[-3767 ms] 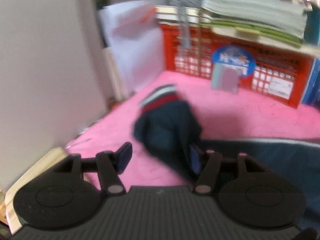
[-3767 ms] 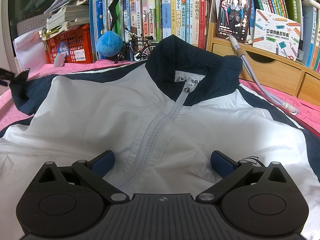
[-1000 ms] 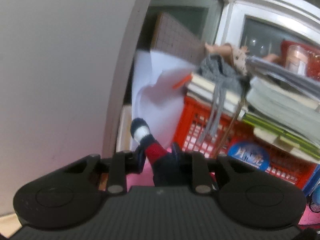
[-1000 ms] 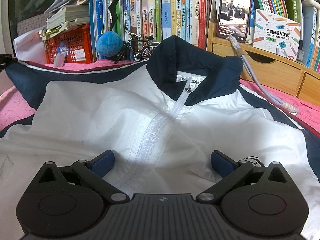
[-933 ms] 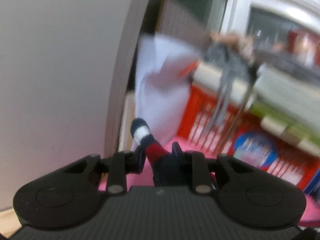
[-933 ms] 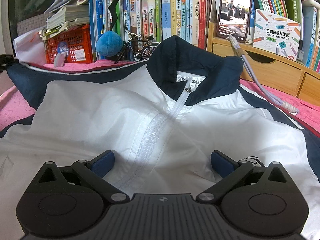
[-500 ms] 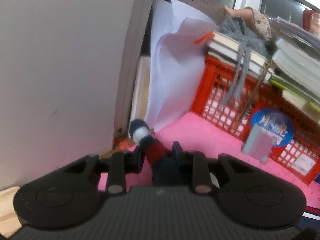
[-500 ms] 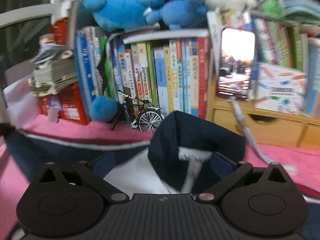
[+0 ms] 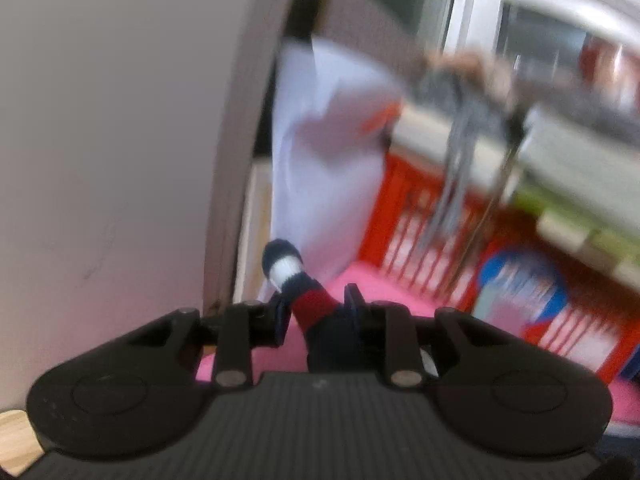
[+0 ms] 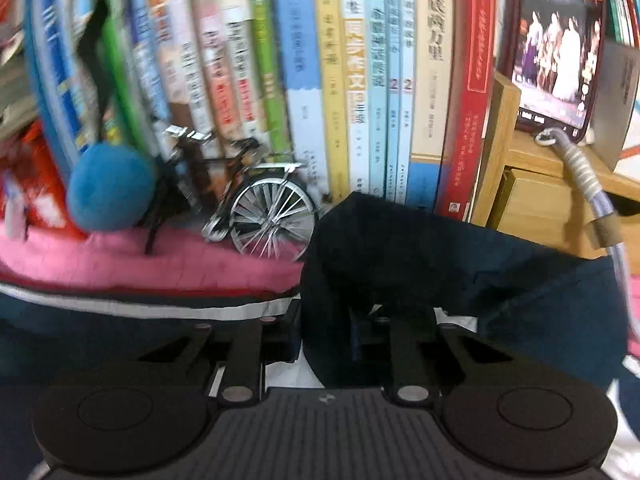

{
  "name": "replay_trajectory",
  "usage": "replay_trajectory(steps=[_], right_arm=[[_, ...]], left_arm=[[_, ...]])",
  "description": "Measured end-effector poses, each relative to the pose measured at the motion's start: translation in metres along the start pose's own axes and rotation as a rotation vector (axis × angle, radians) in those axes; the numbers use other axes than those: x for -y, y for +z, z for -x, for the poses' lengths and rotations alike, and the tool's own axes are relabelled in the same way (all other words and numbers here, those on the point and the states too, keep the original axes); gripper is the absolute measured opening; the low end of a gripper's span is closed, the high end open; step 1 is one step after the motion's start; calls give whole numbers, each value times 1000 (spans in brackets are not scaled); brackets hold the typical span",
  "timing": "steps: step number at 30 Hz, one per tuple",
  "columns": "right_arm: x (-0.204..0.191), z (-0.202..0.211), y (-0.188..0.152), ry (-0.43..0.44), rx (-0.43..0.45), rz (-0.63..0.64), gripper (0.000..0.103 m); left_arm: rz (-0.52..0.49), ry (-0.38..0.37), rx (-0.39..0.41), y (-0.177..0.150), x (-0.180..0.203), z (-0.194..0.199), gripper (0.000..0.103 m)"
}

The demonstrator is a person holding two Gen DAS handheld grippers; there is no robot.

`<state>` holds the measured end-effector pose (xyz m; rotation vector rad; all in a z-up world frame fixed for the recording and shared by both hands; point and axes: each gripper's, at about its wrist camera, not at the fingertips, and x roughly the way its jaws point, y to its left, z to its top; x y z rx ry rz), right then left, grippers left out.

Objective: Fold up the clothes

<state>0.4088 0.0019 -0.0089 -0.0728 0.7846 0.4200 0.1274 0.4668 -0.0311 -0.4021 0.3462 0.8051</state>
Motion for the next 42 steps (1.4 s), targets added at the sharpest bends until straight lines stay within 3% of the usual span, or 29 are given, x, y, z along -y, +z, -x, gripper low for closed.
replay_trajectory(steps=[3, 6, 9, 11, 12, 13, 15, 18, 21, 26, 28, 29, 33, 36, 39, 42], right_arm=[[-9, -4, -4, -17, 26, 62, 33], [-16, 1, -5, -29, 53, 105, 37], [-13, 25, -3, 27, 124, 43, 40], [-13, 43, -2, 99, 144, 30, 53], [-14, 52, -3, 140, 145, 32, 57], [-16, 61, -6, 178, 141, 46, 64], [-23, 80, -15, 254, 127, 84, 71], [-36, 109, -37, 331, 100, 178, 79], [-44, 140, -70, 320, 83, 300, 80], [-26, 172, -110, 273, 69, 337, 85], [-12, 179, -121, 234, 57, 318, 86], [-3, 183, -126, 216, 50, 302, 86], [24, 187, -142, 161, 24, 198, 86], [36, 186, -153, 142, 33, 159, 90], [37, 183, -164, 143, 38, 150, 93], [35, 175, -173, 136, 45, 154, 96]], left_arm=[[13, 94, -130, -6, 3, -21, 33], [25, 105, -137, -6, 1, -20, 37], [-17, 76, -37, 0, 2, -4, 36], [-47, 101, -18, 4, 4, -1, 47], [-65, 134, -26, 6, 6, -2, 64], [-54, 142, -107, 5, 4, -11, 76], [-30, 155, -273, 4, 0, -29, 77], [-35, 145, -207, 0, -4, -20, 79], [-61, 159, -130, 0, -2, -7, 79], [182, -95, -9, 13, -18, 25, 88], [189, -177, 13, 20, -8, 37, 87], [150, -205, 22, 20, 2, 44, 87], [-166, -342, 86, 9, 67, 105, 87], [-316, -515, 80, -17, 125, 145, 86], [-423, -678, -55, -57, 176, 180, 83], [-526, -696, -164, -105, 220, 188, 77]])
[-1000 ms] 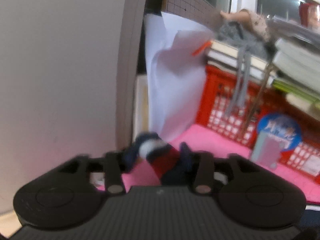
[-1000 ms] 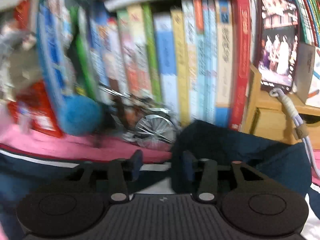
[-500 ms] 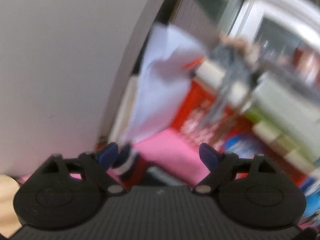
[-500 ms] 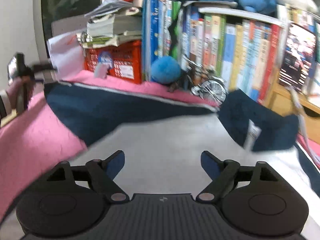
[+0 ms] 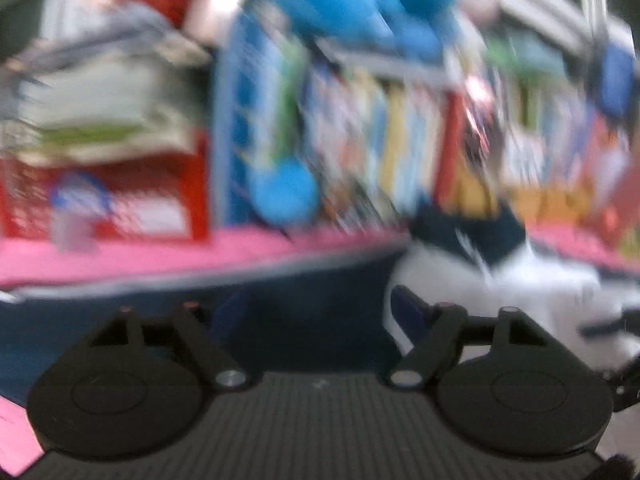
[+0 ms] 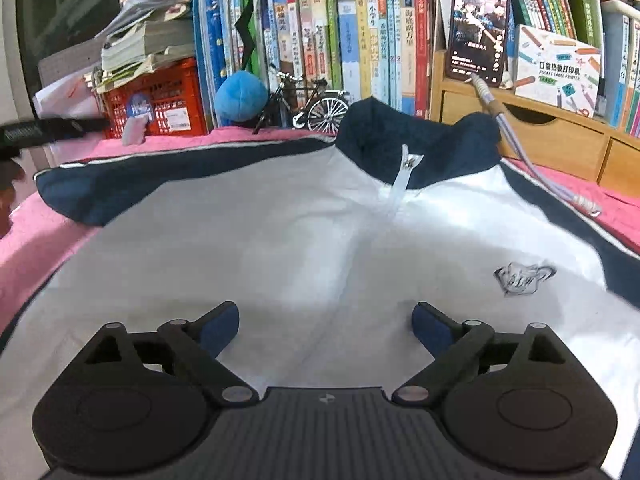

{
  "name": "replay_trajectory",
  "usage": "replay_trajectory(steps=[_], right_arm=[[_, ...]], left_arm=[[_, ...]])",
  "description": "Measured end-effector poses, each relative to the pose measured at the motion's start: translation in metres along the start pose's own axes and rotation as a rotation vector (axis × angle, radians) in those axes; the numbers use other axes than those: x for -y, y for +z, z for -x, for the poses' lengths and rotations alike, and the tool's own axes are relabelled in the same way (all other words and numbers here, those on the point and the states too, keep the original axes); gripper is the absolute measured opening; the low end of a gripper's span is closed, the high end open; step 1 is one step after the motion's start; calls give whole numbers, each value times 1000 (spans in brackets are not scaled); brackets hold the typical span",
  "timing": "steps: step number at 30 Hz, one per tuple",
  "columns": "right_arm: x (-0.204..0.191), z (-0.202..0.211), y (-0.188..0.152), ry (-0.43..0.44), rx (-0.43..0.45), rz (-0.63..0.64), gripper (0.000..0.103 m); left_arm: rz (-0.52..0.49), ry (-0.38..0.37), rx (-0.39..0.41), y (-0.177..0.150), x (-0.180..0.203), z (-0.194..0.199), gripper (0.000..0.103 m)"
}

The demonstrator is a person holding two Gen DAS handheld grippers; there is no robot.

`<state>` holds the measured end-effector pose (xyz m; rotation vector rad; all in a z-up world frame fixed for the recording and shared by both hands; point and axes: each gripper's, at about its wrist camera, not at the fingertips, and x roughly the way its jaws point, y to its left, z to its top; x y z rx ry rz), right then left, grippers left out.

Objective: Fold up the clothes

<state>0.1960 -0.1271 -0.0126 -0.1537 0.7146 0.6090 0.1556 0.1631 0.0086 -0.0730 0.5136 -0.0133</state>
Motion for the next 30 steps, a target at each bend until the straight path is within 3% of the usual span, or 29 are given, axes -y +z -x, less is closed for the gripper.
replay_trajectory(steps=[3, 4, 6, 8, 9, 15, 20, 23, 24, 25, 27, 30], right_arm=[[-4, -4, -9, -18, 23, 13, 101], [-5, -4, -10, -19, 24, 17, 101], [-5, -3, -10, -19, 23, 17, 102], [-4, -4, -10, -14, 20, 11, 103], [-4, -4, -10, -14, 19, 12, 103], [-5, -4, -9, -16, 17, 18, 103], [-5, -5, -8, -18, 15, 24, 103], [-5, -5, -8, -18, 14, 27, 103], [-5, -5, -8, -19, 13, 29, 103], [-5, -5, -8, -19, 13, 29, 103], [-5, -5, -8, -19, 13, 29, 103], [-5, -5, -8, -19, 13, 29, 103]], left_arm=[[-33, 86, -127, -16, 7, -43, 68], [-27, 109, -151, -21, 4, -48, 72], [-17, 159, -150, -23, -18, -44, 68], [-7, 210, -147, -26, -40, -41, 71], [-2, 236, -145, -27, -51, -39, 81], [100, 496, -153, -41, -144, -18, 82], [274, 781, -166, -37, -240, -2, 84], [433, 862, -172, -34, -265, 12, 78], [483, 879, -171, -32, -270, 16, 61], [459, 839, -142, -28, -259, 18, 52], [408, 755, -83, -20, -235, 20, 53], [284, 511, -31, -3, -182, 11, 53]])
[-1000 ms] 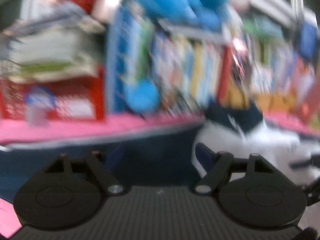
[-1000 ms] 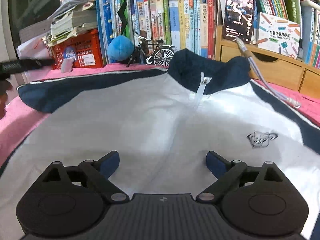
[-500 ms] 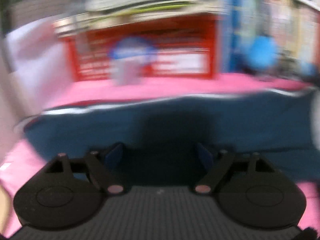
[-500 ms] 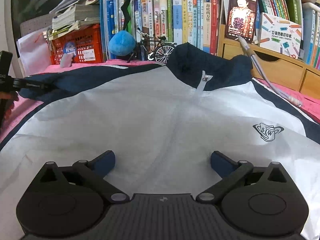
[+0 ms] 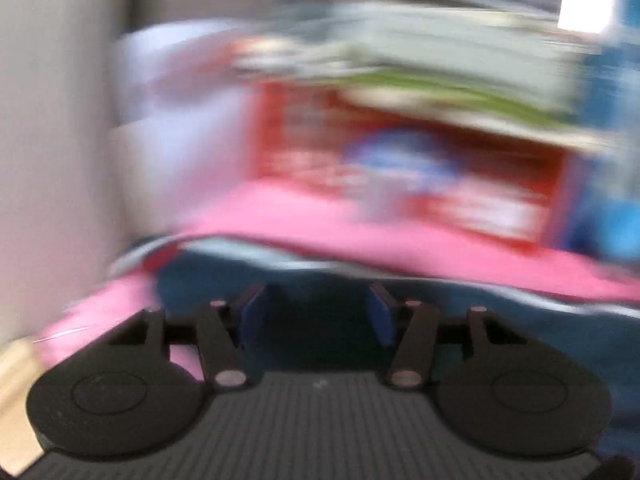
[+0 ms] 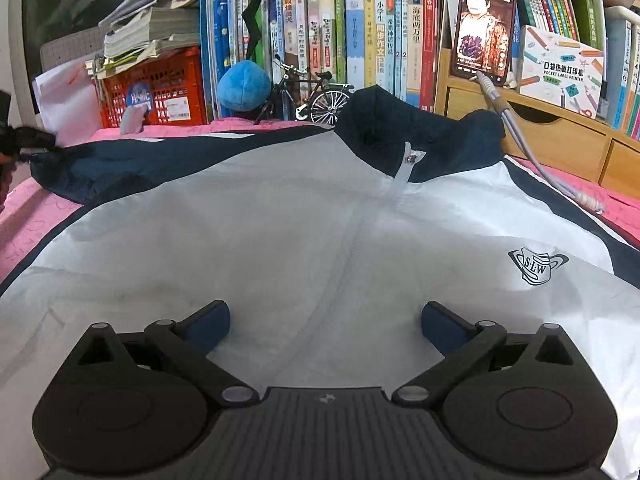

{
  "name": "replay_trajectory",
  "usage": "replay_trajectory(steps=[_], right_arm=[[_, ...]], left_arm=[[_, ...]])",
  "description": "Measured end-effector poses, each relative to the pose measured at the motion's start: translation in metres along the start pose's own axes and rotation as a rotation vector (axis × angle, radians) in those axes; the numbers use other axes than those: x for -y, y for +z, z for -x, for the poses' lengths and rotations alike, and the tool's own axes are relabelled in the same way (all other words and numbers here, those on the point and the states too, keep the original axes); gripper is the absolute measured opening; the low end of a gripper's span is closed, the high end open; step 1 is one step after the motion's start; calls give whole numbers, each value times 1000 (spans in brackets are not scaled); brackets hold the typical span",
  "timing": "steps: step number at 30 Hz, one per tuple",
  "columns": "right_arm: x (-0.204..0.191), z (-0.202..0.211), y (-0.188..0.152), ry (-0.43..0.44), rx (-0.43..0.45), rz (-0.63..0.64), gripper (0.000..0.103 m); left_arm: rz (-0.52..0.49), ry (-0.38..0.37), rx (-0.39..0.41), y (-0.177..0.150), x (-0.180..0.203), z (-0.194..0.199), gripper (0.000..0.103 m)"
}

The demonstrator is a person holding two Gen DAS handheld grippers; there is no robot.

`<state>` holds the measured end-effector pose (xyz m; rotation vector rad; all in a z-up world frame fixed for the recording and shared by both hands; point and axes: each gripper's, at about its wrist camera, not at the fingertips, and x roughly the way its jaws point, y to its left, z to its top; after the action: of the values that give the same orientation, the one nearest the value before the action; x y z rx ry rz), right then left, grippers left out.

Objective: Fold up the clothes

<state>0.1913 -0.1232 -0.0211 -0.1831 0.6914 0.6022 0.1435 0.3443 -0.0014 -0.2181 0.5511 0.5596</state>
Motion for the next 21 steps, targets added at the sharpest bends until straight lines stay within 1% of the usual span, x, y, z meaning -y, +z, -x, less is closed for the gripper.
replay_trajectory(steps=[4, 5, 6, 10, 13, 15, 17, 18, 20, 21], right_arm=[[0, 0, 0, 0, 0, 0, 103], [0, 0, 1, 0, -1, 0, 103], [0, 0, 1, 0, -1, 0, 103], [-1, 0, 1, 0, 0, 0, 103], [-1, 0, 1, 0, 0, 0, 103], [-1, 0, 1, 0, 0, 0, 103], [-1, 0, 1, 0, 0, 0, 103], [-1, 0, 1, 0, 0, 0, 103], [-1, 0, 1, 0, 0, 0, 103], [-1, 0, 1, 0, 0, 0, 103]], left_arm=[[-110, -303, -9, -5, 88, 20, 54], [-141, -372, -17, -9, 110, 23, 55], [-188, -425, -37, -12, 132, 22, 56], [-320, -411, -107, -35, 177, 5, 56], [-239, -312, -156, -40, 143, -23, 55], [-234, -209, -107, -37, 109, -29, 56], [-195, -113, -84, -28, 72, -39, 59], [-152, -54, -81, -22, 48, -45, 64], [-52, 43, -87, -9, 4, -56, 64], [-23, 114, -84, -5, -14, -61, 64]])
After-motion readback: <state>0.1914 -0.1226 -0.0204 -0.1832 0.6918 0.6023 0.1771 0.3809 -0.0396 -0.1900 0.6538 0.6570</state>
